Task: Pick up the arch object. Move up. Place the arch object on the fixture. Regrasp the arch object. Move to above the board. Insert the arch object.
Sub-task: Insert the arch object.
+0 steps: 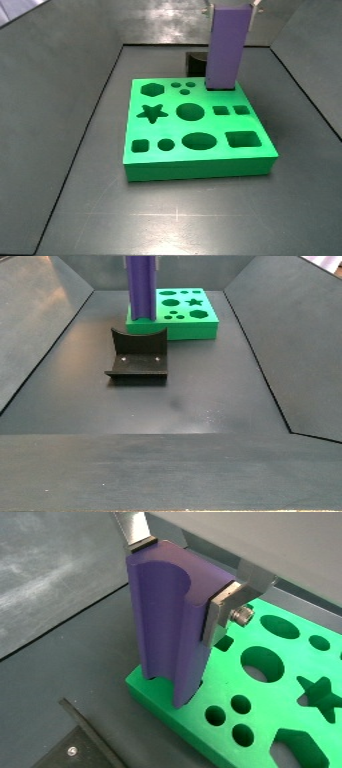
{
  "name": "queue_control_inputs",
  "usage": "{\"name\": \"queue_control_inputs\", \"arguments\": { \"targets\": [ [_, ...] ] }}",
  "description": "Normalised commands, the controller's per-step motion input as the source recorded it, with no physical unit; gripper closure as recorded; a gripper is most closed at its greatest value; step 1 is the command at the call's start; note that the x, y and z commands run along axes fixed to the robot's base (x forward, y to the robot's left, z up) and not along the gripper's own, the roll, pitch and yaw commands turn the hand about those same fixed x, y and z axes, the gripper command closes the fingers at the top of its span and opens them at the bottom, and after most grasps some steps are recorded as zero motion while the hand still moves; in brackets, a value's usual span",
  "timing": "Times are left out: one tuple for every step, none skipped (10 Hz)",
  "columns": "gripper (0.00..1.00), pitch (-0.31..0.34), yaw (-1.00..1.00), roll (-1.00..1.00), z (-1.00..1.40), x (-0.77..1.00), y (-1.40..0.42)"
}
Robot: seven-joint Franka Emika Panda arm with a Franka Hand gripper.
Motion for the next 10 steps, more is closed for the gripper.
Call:
{"name": "queue_control_inputs", "arguments": {
  "targets": [
    [1.00,-0.131,0.08,0.00,-0.17,0.00,-0.27],
    [1.00,-0.084,0.13,0.02,-0.25,0.22,-0.28],
    [1.00,-0.044,0.32,0.10,-0.23,0.49,-0.39],
    [1.00,-0.044,0.41,0.06,-0.23,0.23,-0.10],
    [1.00,-0.077,0.39,0.02,-0.22,0.00,0.00],
    [1.00,-0.056,0.23,0.00,-0.23,0.00,0.04],
    [1.00,-0.009,0.15,0.00,-0.27,0.00,0.05],
    [1.00,0.000,0.12,0.07,-0.47,0.05,0.00],
    [1.00,0.000,0.10,0.12,-0.98,0.25,0.00],
    [1.00,-0.016,0.10,0.10,-1.00,0.07,0.00]
  ]
}}
